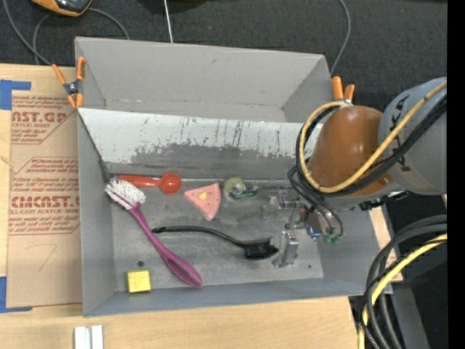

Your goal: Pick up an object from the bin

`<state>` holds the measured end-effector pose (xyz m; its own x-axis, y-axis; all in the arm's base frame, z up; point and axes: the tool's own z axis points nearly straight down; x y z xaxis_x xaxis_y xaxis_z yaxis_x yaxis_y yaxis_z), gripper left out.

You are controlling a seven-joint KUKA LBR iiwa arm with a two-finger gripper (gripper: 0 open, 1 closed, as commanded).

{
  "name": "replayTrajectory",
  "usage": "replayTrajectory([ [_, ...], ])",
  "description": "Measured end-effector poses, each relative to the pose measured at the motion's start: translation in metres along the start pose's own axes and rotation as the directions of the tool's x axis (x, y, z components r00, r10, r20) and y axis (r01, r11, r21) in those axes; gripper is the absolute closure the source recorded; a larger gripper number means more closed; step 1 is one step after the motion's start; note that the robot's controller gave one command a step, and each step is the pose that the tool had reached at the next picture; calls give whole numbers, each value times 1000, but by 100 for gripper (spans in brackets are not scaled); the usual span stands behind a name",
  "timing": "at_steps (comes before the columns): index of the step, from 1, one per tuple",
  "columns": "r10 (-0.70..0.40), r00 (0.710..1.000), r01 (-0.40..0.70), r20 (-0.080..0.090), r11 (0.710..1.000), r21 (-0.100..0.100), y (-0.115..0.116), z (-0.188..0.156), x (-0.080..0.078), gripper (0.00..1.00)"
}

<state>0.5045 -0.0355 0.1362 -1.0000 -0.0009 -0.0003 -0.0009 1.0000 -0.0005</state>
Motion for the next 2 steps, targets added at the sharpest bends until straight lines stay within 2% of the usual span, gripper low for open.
replayTrajectory([
  [1, 0, 1000, 0, 0, 1000, 0, 0, 0, 0, 0],
  [2, 40, 999, -40, -5, 999, -2, 29, 61, 14, 0],
])
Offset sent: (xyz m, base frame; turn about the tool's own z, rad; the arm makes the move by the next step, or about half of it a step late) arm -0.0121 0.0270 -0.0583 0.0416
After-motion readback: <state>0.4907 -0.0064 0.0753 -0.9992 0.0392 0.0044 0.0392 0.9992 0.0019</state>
